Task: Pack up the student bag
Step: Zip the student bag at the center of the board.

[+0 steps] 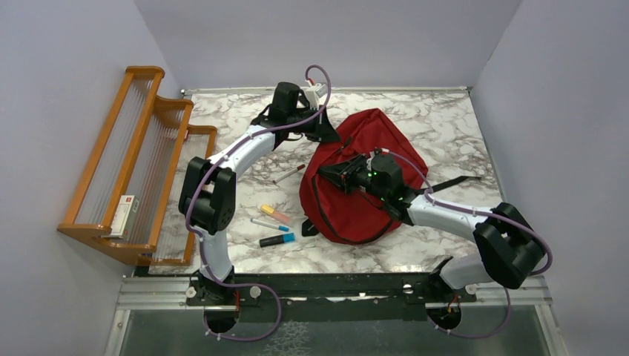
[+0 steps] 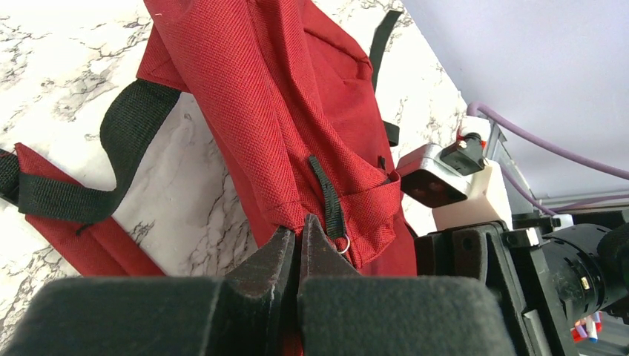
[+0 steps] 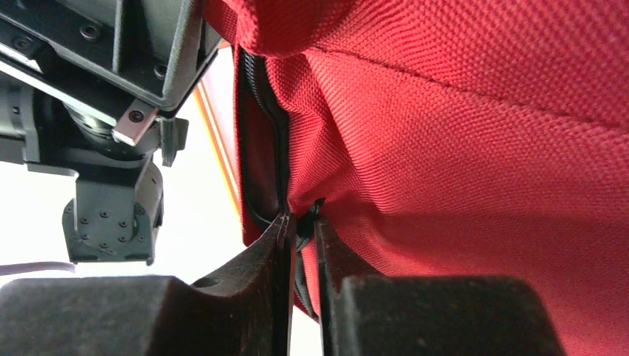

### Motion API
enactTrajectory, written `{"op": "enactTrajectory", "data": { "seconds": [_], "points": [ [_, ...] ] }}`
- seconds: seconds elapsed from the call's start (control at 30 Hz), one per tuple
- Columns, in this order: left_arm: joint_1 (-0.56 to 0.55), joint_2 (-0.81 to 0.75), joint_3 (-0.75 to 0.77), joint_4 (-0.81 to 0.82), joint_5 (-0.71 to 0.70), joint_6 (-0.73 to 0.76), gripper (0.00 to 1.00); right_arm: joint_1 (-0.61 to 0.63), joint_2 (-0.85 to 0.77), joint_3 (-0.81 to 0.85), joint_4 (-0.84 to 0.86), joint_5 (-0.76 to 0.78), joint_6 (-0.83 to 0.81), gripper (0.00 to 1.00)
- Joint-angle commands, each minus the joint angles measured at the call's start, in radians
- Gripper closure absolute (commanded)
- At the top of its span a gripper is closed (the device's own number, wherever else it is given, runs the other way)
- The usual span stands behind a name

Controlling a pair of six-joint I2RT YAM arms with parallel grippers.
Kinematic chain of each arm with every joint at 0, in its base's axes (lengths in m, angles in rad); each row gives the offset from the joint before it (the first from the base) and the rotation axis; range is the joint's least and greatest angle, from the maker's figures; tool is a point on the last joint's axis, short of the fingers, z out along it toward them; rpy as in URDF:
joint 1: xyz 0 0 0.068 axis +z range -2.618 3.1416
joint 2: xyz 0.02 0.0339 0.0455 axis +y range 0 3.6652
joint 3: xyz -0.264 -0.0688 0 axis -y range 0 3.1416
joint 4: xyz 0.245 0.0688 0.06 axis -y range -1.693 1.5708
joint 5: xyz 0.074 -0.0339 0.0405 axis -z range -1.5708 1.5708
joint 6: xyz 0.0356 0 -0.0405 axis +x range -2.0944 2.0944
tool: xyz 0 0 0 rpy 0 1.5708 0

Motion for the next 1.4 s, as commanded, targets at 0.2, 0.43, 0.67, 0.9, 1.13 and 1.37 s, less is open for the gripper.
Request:
{"op": "enactTrajectory", "data": {
  "seconds": [0.2, 0.43, 0.67, 0.9, 1.13, 1.37],
  "points": [
    [0.002, -0.073, 0.005, 0.107, 0.046, -0.016, 1.0, 0.005, -0.096, 0.0, 0.026, 0.06, -0.125, 0.99],
    [0.033, -0.058, -0.017, 0.169, 0.07, -0.072, 1.0, 0.005, -0.183, 0.011, 0.014, 0.059, -0.31, 0.99],
    [0.05, -0.025, -0.021, 0.173, 0.056, -0.09, 1.0, 0.005, -0.13, 0.08, 0.032, -0.206, -0.518, 0.99],
    [0.061, 0.012, -0.022, 0.175, 0.037, -0.101, 1.0, 0.005, -0.117, 0.09, 0.016, -0.39, -0.613, 0.99],
    [0.066, 0.059, -0.003, 0.173, 0.024, -0.107, 1.0, 0.005, -0.144, 0.09, -0.075, -0.478, -0.714, 0.99],
    [0.066, 0.091, 0.014, 0.167, 0.012, -0.105, 1.0, 0.005, -0.129, 0.116, -0.136, -0.533, -0.763, 0.99]
  ]
}}
